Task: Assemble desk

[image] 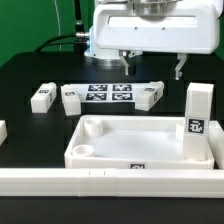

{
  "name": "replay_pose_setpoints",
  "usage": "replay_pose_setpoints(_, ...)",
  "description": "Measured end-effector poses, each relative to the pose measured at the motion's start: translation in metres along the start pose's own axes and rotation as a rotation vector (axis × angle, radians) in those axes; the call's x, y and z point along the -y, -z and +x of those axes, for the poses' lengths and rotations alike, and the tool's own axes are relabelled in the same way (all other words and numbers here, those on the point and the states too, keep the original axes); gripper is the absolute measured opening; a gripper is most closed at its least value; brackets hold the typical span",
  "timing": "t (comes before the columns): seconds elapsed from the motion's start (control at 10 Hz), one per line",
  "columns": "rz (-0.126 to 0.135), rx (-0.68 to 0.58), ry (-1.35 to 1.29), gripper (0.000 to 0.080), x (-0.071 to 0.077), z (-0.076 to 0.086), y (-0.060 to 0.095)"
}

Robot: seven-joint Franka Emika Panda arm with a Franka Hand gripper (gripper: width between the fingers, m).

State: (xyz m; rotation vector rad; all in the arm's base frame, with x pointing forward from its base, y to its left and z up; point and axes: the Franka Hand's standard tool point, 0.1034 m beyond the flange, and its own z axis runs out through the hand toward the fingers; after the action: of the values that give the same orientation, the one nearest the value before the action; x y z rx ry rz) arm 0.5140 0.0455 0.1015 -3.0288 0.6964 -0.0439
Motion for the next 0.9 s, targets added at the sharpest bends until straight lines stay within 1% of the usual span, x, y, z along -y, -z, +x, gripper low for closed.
replay_pose_setpoints(0.3,-0.001,0.002,0.000,0.0648,-0.001,-0.001,-0.001)
replay_pose_setpoints(0.4,0.015,-0.002,-0.033,0.0648,-0.011,-0.004,-0.008)
replay_pose_setpoints(0.5,0.022,0.016,-0.090,0.0648,-0.025,-0.016,-0.018)
replay_pose_setpoints(0.6,0.023,0.033,-0.131,0.0648,-0.032,-0.027,-0.027)
replay_pose_setpoints(0.7,0.023,0.042,-0.147,0.0648,-0.035,-0.031,-0.031)
replay_pose_setpoints(0.9,0.020,0.052,-0.136,0.0648,-0.035,-0.032,-0.032)
